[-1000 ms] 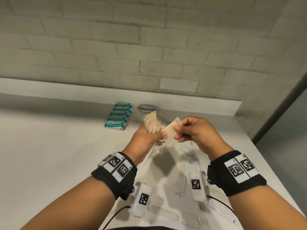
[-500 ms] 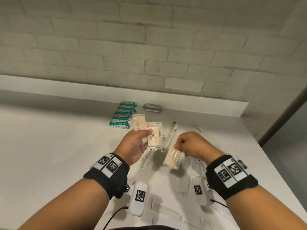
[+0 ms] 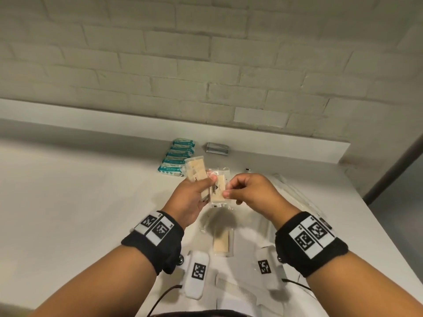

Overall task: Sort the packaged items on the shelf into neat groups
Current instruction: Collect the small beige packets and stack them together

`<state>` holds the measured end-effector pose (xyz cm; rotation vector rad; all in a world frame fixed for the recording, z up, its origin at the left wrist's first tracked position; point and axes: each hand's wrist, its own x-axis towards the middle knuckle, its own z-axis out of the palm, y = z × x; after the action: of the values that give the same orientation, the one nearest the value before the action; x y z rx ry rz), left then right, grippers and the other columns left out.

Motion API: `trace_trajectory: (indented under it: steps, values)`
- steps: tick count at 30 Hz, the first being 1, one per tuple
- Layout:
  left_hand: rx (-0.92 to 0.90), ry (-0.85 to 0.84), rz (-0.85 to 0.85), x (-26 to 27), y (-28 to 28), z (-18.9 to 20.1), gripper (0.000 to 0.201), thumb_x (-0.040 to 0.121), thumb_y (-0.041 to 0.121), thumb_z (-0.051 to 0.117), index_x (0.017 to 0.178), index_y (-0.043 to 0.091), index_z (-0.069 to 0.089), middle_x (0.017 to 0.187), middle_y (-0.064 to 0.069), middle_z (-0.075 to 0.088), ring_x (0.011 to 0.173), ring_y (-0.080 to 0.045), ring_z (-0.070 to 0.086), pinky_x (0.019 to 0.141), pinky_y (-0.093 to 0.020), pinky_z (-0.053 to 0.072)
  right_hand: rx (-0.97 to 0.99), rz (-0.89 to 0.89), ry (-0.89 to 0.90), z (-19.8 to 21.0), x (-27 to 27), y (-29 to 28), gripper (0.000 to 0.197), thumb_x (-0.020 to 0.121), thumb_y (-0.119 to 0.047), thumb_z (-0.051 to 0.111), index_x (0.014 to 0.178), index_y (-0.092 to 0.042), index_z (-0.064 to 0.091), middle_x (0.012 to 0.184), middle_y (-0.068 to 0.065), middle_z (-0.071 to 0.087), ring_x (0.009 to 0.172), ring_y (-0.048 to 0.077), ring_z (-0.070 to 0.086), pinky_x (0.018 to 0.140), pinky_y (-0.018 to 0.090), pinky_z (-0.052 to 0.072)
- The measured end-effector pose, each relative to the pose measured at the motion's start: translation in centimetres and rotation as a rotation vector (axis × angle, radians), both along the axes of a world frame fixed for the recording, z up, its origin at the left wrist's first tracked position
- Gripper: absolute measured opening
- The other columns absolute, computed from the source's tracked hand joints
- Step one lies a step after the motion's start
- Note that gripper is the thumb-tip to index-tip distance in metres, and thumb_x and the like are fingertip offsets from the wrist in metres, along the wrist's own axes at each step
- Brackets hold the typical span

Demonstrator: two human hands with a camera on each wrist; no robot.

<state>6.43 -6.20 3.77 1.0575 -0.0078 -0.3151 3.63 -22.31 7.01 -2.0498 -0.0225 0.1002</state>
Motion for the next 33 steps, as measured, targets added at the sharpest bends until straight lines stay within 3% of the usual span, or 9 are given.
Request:
trace_trajectory:
  steps: [3,6,10,14,16,20,23,28,33]
  values:
    - [0.011,0.013,0.019,0.1,-0.5,0.3,0.012,0.096,0.02,0.053,0.099,0.012,0.061,0.097,-0.011,0.068,0.089,-0.024,0.066,0.087,-0.039,0.053,-0.121,-0.137,-0.174,0.0,0.2,-0.6,0.018,0.078,-0.014,0.078,0.065,-0.02,0.066,0.066,-0.008,0.062,0.054,0.005,0.05,0.054,0.02,0.044]
    - [0.06,0.163,-0.009,0.4,-0.2,0.3,0.029,0.095,0.037,0.052,0.094,0.009,0.059,0.09,-0.013,0.068,0.074,-0.023,0.066,0.074,-0.033,0.056,-0.419,-0.103,-0.535,0.1,0.2,-2.0,0.012,0.079,-0.015,0.075,0.069,-0.02,0.068,0.072,-0.01,0.058,0.06,0.004,0.05,0.06,0.021,0.042]
    - [0.092,0.186,-0.157,-0.3,-0.1,0.2,0.013,0.087,0.013,0.066,0.098,0.009,0.063,0.09,-0.009,0.067,0.069,-0.019,0.066,0.065,-0.027,0.057,-0.862,0.131,-0.872,-0.4,0.1,-2.7,0.006,0.076,-0.016,0.075,0.079,-0.02,0.074,0.076,-0.002,0.057,0.067,0.021,0.058,0.064,0.029,0.044]
    - [0.208,0.005,-0.082,-0.3,-0.1,0.0,0.024,0.083,-0.002,0.065,0.103,0.01,0.063,0.092,-0.011,0.068,0.08,-0.024,0.064,0.074,-0.032,0.051,-0.269,-0.026,-0.395,0.0,-0.4,-2.5,0.019,0.089,-0.018,0.065,0.104,-0.028,0.071,0.098,-0.011,0.057,0.08,0.008,0.055,0.074,0.018,0.046]
    - [0.3,-0.081,-0.095,-0.4,0.0,0.0,0.027,0.082,0.0,0.067,0.109,0.005,0.063,0.095,-0.012,0.069,0.082,-0.021,0.066,0.072,-0.029,0.051,-0.029,-0.087,-0.205,0.5,-0.3,-2.2,0.03,0.086,-0.018,0.069,0.115,-0.026,0.064,0.097,-0.007,0.061,0.076,0.01,0.054,0.075,0.024,0.048]
    - [0.407,-0.187,-0.133,-0.8,-0.3,0.0,0.03,0.079,0.0,0.07,0.109,0.001,0.065,0.092,-0.009,0.07,0.079,-0.016,0.066,0.068,-0.026,0.051,-0.071,-0.022,-0.08,1.3,0.1,-1.7,0.01,0.077,-0.011,0.078,0.081,-0.015,0.07,0.065,-0.007,0.063,0.058,0.008,0.054,0.053,0.016,0.045]
    - [0.385,-0.177,-0.138,-1.0,-0.2,0.0,0.028,0.079,0.0,0.07,0.107,0.004,0.066,0.092,-0.008,0.069,0.082,-0.017,0.065,0.069,-0.026,0.052,0.093,-0.02,-0.026,1.5,0.2,-2.3,0.009,0.076,-0.007,0.078,0.072,-0.009,0.069,0.056,-0.002,0.063,0.052,0.01,0.056,0.052,0.02,0.047]
    - [0.279,-0.059,-0.108,-0.8,0.9,-0.5,0.024,0.086,0.006,0.066,0.109,0.008,0.061,0.096,-0.008,0.064,0.082,-0.02,0.067,0.068,-0.025,0.057,-0.338,-0.199,0.021,0.7,1.3,-3.8,0.011,0.078,-0.017,0.078,0.075,-0.009,0.072,0.062,-0.004,0.061,0.054,0.01,0.052,0.051,0.02,0.039]
    - [0.014,0.087,-0.108,-0.8,2.6,-0.7,0.028,0.094,-0.003,0.041,0.12,0.002,0.05,0.111,-0.017,0.065,0.093,-0.032,0.067,0.073,-0.033,0.06,-0.668,0.075,0.147,-1.9,0.8,-1.4,0.017,0.089,-0.03,0.065,0.09,-0.014,0.069,0.088,-0.001,0.063,0.076,0.011,0.055,0.062,0.021,0.038]
